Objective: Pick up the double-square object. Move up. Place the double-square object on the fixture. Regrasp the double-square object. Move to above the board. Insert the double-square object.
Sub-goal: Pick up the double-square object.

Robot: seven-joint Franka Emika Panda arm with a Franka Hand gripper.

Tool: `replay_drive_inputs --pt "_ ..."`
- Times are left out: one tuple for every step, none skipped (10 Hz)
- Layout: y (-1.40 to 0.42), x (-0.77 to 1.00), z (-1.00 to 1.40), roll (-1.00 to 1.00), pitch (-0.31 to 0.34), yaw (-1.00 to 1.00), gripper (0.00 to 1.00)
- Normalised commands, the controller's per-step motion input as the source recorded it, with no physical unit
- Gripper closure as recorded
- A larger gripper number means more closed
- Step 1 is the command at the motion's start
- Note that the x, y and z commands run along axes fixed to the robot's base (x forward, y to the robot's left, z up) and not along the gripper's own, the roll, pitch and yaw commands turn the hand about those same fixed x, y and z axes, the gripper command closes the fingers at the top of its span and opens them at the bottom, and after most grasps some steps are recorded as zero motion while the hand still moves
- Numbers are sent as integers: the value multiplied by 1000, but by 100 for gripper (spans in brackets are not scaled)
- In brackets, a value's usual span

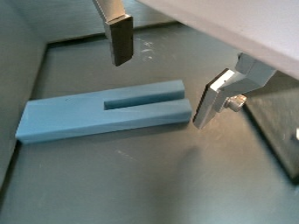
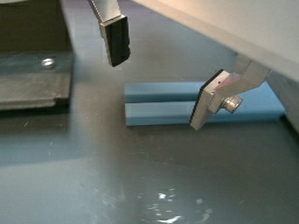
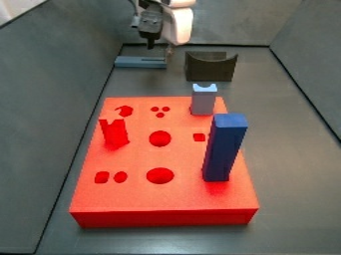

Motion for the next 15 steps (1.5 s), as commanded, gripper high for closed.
replay_drive_inputs --pt "-80 -20 0 -379 -147 -729 0" --pt "0 0 0 -497 -157 -603 0" --pt "-71 -103 -94 -377 -233 -729 0" --pt "0 0 -337 -201 -109 -857 0" --pt "0 0 -489 0 0 -880 0" --pt "0 54 -411 -53 0 -860 0" --pt "100 120 -249 -261 -56 -591 0" --pt "117 43 -137 -310 -56 -317 0" --pt "114 0 -131 -297 -57 -243 0" --pt "66 0 -183 -164 -56 -229 0" --pt "63 -180 -229 -151 -130 -526 0" --pt "46 -37 -146 -210 -117 -477 0" --pt "31 0 -46 -104 -69 0 0" --pt "0 -3 0 -29 -31 0 0" --pt "0 0 0 0 0 0 100"
